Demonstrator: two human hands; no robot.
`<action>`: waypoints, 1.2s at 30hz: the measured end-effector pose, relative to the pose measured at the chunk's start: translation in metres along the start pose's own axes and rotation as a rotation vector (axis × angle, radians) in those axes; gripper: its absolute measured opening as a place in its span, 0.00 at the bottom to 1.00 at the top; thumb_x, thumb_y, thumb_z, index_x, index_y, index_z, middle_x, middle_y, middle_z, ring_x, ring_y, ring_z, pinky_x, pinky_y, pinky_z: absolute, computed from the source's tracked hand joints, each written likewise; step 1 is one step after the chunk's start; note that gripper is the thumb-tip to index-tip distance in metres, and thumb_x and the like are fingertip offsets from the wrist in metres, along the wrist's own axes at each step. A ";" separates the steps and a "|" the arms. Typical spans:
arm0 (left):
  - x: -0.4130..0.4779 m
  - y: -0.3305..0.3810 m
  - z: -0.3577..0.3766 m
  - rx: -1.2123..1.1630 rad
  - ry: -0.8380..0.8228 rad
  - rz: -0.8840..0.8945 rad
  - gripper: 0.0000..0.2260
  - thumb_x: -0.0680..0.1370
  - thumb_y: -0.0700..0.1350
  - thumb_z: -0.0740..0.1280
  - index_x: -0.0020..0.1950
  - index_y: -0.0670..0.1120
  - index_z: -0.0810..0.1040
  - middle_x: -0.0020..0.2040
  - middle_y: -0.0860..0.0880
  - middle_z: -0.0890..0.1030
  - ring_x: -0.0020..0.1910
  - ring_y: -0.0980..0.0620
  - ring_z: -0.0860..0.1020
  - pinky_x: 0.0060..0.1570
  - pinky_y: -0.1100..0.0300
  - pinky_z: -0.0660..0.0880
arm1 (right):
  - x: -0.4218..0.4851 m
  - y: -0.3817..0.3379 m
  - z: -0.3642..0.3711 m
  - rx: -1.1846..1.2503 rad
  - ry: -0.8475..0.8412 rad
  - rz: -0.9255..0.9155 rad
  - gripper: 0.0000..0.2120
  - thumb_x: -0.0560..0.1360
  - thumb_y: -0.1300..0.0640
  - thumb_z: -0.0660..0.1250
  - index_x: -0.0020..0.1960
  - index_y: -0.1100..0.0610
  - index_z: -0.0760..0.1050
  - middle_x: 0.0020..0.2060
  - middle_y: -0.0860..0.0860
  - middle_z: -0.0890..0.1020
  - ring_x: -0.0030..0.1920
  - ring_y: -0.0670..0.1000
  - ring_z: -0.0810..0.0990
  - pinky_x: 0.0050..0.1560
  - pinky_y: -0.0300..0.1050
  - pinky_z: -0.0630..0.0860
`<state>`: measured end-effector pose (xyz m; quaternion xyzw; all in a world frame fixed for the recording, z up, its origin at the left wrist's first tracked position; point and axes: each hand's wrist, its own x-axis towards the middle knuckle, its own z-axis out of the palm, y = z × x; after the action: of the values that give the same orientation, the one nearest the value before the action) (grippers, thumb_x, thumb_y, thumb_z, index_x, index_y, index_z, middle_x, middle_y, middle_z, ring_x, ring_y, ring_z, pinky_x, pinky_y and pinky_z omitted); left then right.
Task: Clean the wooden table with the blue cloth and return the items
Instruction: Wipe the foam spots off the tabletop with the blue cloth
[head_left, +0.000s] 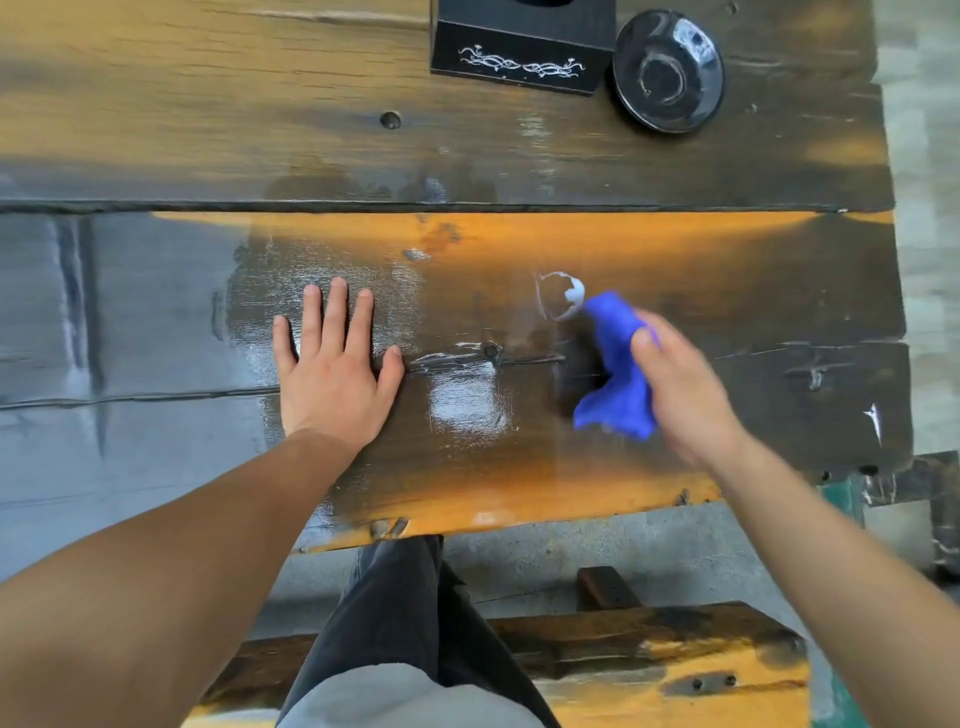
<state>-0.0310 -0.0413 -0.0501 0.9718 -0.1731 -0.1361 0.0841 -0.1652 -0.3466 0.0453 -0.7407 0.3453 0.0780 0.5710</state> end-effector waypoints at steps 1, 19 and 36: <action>0.000 0.000 0.000 0.004 0.000 -0.001 0.31 0.84 0.63 0.49 0.86 0.53 0.52 0.87 0.49 0.51 0.86 0.46 0.44 0.82 0.37 0.43 | 0.020 -0.008 -0.009 -0.047 0.097 -0.035 0.16 0.85 0.52 0.57 0.70 0.52 0.75 0.59 0.47 0.81 0.57 0.44 0.78 0.61 0.42 0.73; 0.000 0.001 0.000 0.013 0.015 -0.002 0.31 0.84 0.62 0.50 0.86 0.52 0.53 0.87 0.48 0.52 0.86 0.46 0.45 0.82 0.39 0.41 | 0.115 0.013 0.055 -1.154 -0.068 -0.550 0.27 0.82 0.42 0.52 0.81 0.42 0.58 0.82 0.47 0.58 0.82 0.53 0.53 0.79 0.60 0.54; -0.002 0.005 -0.004 -0.025 0.025 -0.014 0.31 0.83 0.62 0.51 0.85 0.51 0.56 0.87 0.47 0.54 0.86 0.45 0.46 0.81 0.38 0.42 | -0.096 0.113 0.082 -0.572 -0.347 -0.422 0.19 0.84 0.54 0.59 0.72 0.43 0.72 0.75 0.36 0.69 0.78 0.38 0.61 0.74 0.36 0.57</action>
<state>-0.0332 -0.0450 -0.0452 0.9736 -0.1635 -0.1265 0.0972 -0.2820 -0.2446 -0.0233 -0.9004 0.0481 0.1761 0.3949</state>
